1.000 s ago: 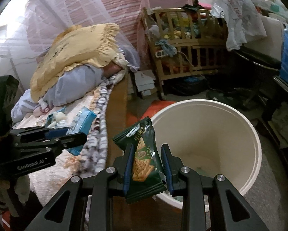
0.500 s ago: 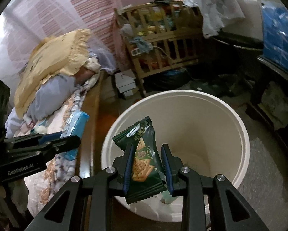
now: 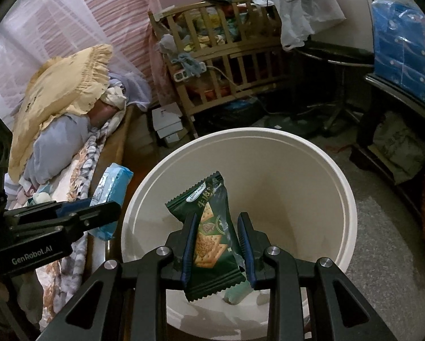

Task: Collect trash
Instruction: 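Open the left gripper to drop the blue-white packet while the right drops the cracker packet, then move both open grippers back over the items on the bed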

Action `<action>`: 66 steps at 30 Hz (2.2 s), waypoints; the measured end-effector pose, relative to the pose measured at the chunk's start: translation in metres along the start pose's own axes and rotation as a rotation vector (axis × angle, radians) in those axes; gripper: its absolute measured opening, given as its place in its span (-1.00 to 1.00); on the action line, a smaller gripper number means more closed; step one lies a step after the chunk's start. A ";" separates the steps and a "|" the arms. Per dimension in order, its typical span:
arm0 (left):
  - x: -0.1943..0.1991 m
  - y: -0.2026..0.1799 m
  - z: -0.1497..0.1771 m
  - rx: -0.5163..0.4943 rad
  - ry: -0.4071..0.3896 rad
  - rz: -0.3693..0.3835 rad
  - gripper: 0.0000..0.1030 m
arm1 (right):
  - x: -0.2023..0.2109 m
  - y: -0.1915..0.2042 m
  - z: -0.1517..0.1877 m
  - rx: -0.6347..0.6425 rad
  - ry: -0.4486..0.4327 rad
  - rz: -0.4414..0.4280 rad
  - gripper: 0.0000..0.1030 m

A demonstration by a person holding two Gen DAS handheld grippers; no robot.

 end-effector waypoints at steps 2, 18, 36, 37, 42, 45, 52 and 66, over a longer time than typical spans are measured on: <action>-0.001 0.000 -0.001 0.003 -0.004 0.003 -0.47 | -0.002 -0.001 0.000 -0.002 0.000 0.003 -0.46; 0.009 0.011 -0.002 0.064 -0.032 0.041 0.07 | -0.006 -0.009 -0.006 -0.052 -0.030 0.019 -0.17; 0.091 0.101 0.051 0.106 -0.063 -0.213 0.07 | 0.007 0.089 0.020 0.106 0.005 -0.084 0.05; 0.097 0.108 0.056 0.113 -0.065 -0.222 0.07 | 0.007 0.098 0.023 0.118 0.010 -0.094 0.09; 0.122 0.139 0.077 0.147 -0.075 -0.275 0.07 | 0.007 0.145 0.035 0.176 0.030 -0.138 0.13; 0.138 0.161 0.093 0.168 -0.079 -0.304 0.07 | 0.006 0.172 0.041 0.196 0.044 -0.169 0.13; 0.174 0.217 0.143 0.221 -0.063 -0.384 0.07 | -0.005 0.239 0.069 0.252 0.123 -0.264 0.14; 0.270 0.355 0.286 0.451 -0.018 -0.544 0.07 | -0.056 0.404 0.125 0.579 0.291 -0.386 0.26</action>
Point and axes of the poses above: each gripper's, at about its wrist camera, not at the fingertips, and x roughly against the way its jaws point, y to its left, z to its underside, the point moved 9 cm from there along -x, roughly the way its jaws point, and after that the axes turned 8 degrees about -x, right-handed, at the moved point
